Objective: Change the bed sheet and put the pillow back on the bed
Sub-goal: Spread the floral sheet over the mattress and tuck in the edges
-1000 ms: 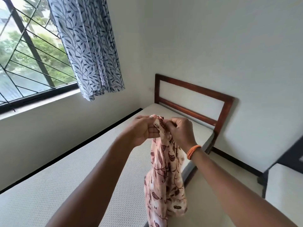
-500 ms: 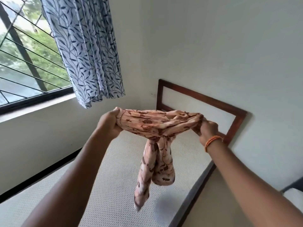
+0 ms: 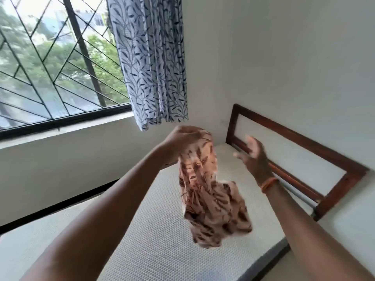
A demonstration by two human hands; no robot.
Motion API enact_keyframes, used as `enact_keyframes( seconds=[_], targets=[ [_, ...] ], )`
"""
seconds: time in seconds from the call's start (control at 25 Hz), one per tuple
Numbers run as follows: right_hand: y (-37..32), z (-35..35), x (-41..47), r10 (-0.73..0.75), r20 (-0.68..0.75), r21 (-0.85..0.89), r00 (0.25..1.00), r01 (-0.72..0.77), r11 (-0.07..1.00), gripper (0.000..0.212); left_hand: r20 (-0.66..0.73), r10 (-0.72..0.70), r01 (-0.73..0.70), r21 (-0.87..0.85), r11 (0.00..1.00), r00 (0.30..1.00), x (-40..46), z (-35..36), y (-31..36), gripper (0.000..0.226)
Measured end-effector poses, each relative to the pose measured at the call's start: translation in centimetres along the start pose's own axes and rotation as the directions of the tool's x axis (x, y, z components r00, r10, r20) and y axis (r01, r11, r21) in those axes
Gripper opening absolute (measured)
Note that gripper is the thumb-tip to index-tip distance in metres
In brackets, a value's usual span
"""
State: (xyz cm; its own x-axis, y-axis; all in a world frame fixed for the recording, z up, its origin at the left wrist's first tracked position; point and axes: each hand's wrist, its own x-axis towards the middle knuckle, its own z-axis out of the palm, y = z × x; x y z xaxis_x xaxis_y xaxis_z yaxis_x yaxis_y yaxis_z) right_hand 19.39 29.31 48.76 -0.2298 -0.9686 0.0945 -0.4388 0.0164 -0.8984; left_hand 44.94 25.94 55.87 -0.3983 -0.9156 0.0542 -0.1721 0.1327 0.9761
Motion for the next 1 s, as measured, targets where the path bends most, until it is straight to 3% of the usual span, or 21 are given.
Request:
enact_keyframes(
  seconds=[0.04, 0.08, 0.12, 0.2, 0.28, 0.32, 0.4, 0.48, 0.52, 0.64, 0.68, 0.76, 0.8, 0.88, 0.92, 1.0],
  targets=[
    [-3.5, 1.2, -0.7, -0.128, 0.289, 0.19, 0.949, 0.074, 0.979, 0.074, 0.071, 0.048, -0.052, 0.058, 0.997, 0.996, 0.2, 0.9, 0.5, 0.012],
    [-6.0, 2.0, -1.1, -0.234, 0.462, 0.274, 0.856, 0.113, 0.955, 0.073, 0.113, 0.088, -0.102, 0.125, 0.987, 0.99, 0.2, 1.4, 1.1, 0.013],
    [-7.5, 2.8, -0.8, -0.296, 0.527, 0.285, 0.796, 0.162, 0.945, 0.066, 0.132, 0.117, -0.144, 0.219, 0.965, 0.984, 0.3, 1.2, 1.5, 0.016],
    [-8.8, 4.0, 0.2, -0.376, 0.435, 0.183, 0.818, 0.328, 0.927, 0.04, 0.125, 0.17, -0.21, 0.478, 0.853, 0.977, 0.2, 0.0, 1.7, 0.034],
    [-9.5, 5.1, 0.5, -0.512, 0.255, -0.006, 0.82, 0.531, 0.847, 0.022, 0.076, 0.271, -0.242, 0.716, 0.655, 0.96, -0.3, -0.9, 0.3, 0.054],
    [-9.8, 5.6, 0.8, -0.599, 0.159, -0.065, 0.785, 0.614, 0.787, 0.016, 0.001, 0.298, -0.185, 0.785, 0.591, 0.955, -0.8, -1.0, -1.1, 0.055],
    [-11.1, 6.0, 1.0, -0.647, -0.032, -0.012, 0.761, 0.647, 0.762, 0.01, -0.289, 0.286, 0.078, 0.815, 0.575, 0.914, -1.9, -1.6, -5.1, 0.03],
    [-11.9, 5.4, 1.8, -0.543, -0.148, 0.123, 0.827, 0.56, 0.819, 0.024, -0.576, 0.151, 0.385, 0.696, 0.606, 0.804, -3.6, -2.5, -10.0, 0.012],
    [-11.7, 4.8, 2.6, -0.508, -0.152, 0.137, 0.848, 0.527, 0.838, 0.03, -0.633, 0.076, 0.481, 0.656, 0.582, 0.77, -4.8, -3.0, -12.2, 0.013],
    [-9.2, 3.3, 3.9, -0.535, -0.054, -0.042, 0.843, 0.533, 0.845, 0.021, -0.758, -0.074, 0.678, 0.531, 0.508, 0.648, -7.5, -5.8, -15.7, 0.015],
    [-8.0, 2.4, 4.6, -0.518, -0.07, -0.095, 0.853, 0.511, 0.854, 0.017, -0.807, -0.127, 0.739, 0.45, 0.501, 0.577, -8.0, -7.3, -16.2, 0.016],
    [-5.4, 0.5, 6.4, -0.446, -0.153, -0.159, 0.882, 0.423, 0.892, 0.035, -0.884, -0.222, 0.794, 0.228, 0.563, 0.411, -9.3, -10.7, -16.7, 0.017],
    [-4.2, -0.7, 7.3, -0.425, -0.162, -0.225, 0.89, 0.386, 0.895, 0.045, -0.896, -0.248, 0.741, 0.121, 0.661, 0.368, -9.7, -12.1, -16.7, 0.018],
    [-2.5, -2.1, 7.5, -0.374, -0.021, -0.446, 0.927, 0.326, 0.834, 0.055, -0.878, -0.288, 0.491, -0.07, 0.868, 0.383, -9.5, -13.7, -15.4, 0.022],
    [-1.8, -1.9, 7.1, -0.316, 0.106, -0.571, 0.943, 0.318, 0.757, 0.061, -0.855, -0.328, 0.337, -0.195, 0.921, 0.402, -8.9, -13.5, -13.8, 0.025],
    [-0.8, -0.5, 6.2, -0.169, 0.296, -0.743, 0.94, 0.338, 0.578, 0.079, -0.789, -0.341, 0.106, -0.336, 0.936, 0.511, -6.5, -12.4, -10.2, 0.028]
  ],
)
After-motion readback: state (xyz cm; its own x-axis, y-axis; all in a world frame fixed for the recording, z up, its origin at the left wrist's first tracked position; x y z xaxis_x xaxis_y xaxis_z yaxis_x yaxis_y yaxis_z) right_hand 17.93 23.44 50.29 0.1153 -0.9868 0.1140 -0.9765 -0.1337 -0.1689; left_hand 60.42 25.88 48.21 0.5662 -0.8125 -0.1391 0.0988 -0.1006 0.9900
